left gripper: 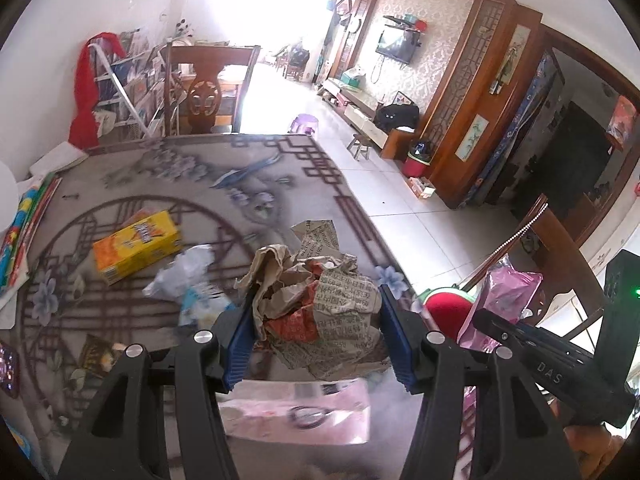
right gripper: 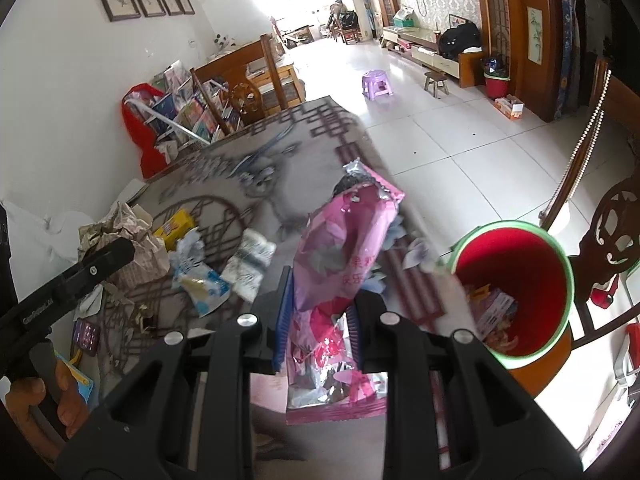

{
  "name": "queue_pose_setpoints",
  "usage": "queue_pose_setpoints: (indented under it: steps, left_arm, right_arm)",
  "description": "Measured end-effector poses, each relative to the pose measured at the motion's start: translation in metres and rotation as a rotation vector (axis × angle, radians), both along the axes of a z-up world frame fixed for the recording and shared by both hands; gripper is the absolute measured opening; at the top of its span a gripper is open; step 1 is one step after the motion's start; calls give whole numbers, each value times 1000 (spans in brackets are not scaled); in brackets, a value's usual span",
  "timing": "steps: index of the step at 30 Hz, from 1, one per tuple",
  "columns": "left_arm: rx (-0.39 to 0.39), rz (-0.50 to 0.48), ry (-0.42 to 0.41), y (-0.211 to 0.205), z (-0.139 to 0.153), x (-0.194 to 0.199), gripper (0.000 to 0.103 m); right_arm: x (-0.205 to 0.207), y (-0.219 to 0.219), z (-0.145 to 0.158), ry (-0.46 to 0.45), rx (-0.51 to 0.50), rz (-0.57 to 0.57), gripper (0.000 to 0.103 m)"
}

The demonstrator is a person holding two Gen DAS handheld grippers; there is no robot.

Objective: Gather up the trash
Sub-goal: 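Carry the newspaper wad and pink wrapper to the red bucket and release both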

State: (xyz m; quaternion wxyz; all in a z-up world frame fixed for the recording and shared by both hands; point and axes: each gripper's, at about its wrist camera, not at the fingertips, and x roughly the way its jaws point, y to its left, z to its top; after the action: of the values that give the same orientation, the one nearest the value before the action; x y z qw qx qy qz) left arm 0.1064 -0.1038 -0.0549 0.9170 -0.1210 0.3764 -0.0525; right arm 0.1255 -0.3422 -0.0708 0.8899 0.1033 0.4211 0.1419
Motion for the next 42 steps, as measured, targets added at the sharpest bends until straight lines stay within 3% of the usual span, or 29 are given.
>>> queue_pose_setpoints:
  steps: [11, 26, 36, 42]
  left_arm:
    - [20, -67, 2, -78, 3, 23, 54]
    - [23, -204, 76, -167, -19, 53, 54]
    - [23, -428, 135, -254, -47, 84, 55]
    - [51, -515, 139, -293, -57, 96, 60]
  right_arm:
    - [12, -76, -5, 5, 6, -60, 24]
    - [16, -156, -30, 55, 21, -186, 24]
    - [11, -214, -38, 65, 13, -321, 24]
    - [4, -239, -46, 89, 21, -383, 24]
